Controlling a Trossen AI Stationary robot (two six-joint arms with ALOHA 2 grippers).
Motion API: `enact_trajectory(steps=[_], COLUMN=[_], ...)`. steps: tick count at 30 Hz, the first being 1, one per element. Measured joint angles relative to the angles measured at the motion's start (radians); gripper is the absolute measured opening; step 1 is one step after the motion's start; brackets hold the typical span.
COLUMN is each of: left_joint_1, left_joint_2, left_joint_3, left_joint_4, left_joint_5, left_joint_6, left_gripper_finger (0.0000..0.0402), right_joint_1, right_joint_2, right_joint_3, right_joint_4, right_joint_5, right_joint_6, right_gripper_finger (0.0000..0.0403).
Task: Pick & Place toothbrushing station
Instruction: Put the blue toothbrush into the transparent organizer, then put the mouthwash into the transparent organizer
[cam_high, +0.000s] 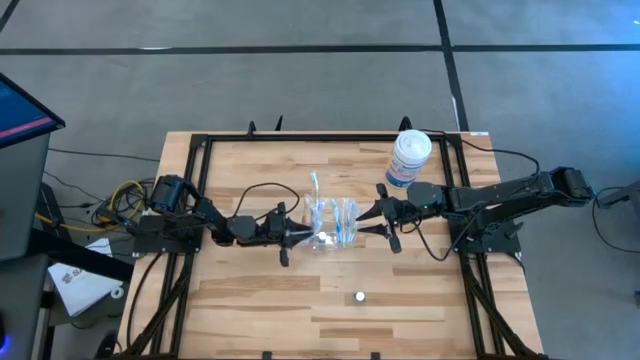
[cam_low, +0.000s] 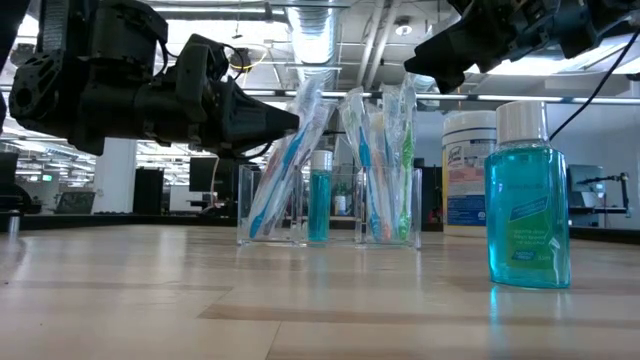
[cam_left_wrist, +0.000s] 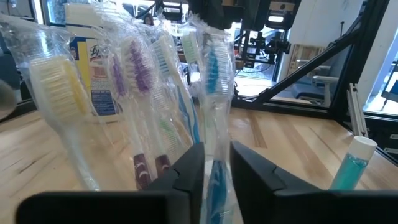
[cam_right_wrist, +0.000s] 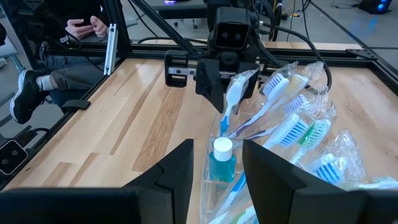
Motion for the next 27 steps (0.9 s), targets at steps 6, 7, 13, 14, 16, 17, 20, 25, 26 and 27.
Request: enact_trajectory(steps=[6,7,13,14,16,17,20,25,26,27], left_joint_1=[0.0,0.0,0.0,-0.001,-0.006,-0.006,-0.005,0.013,0.021,0.03], left_joint_2=[0.0,0.0,-0.04,-0.058,-0.1,-0.127,-0.198,-0.301,-0.323,-0.348], left_joint_3=[0.0,0.0,-0.005,-0.011,-0.027,-0.037,-0.073,-0.122,-0.129,-0.135], left_joint_4=[0.009,0.014,0.034,0.032,0.031,0.032,0.025,0.014,0.014,0.013], left_joint_5=[0.0,0.0,0.001,0.001,0.001,0.001,0.001,0.001,0.001,0.001], left_joint_6=[0.0,0.0,0.0,0.0,0.0,0.0,0.012,0.107,0.124,0.131], left_gripper_finger=[0.0113,0.0119,0.0137,0.0138,0.0139,0.0139,0.0139,0.0136,0.0134,0.0133], right_joint_1=[0.0,0.0,0.0,0.0,0.0,-0.001,-0.012,-0.049,-0.057,-0.065], right_joint_2=[0.0,0.0,0.0,0.0,0.0,0.0,0.0,-0.003,-0.008,-0.012], right_joint_3=[0.0,0.0,0.0,0.0,0.0,0.0,0.0,0.0,0.0,0.0], right_joint_4=[0.0,0.0,0.0,0.001,0.005,0.004,0.005,-0.003,-0.004,-0.002], right_joint_5=[0.0,0.0,0.0,0.0,0.0,0.0,0.0,0.001,0.001,0.001], right_joint_6=[0.0,0.0,0.0,0.0,-0.001,-0.001,-0.003,-0.035,-0.035,-0.037], right_gripper_finger=[0.0128,0.0128,0.0128,0.0128,0.0128,0.0128,0.0128,0.0128,0.0128,0.0127])
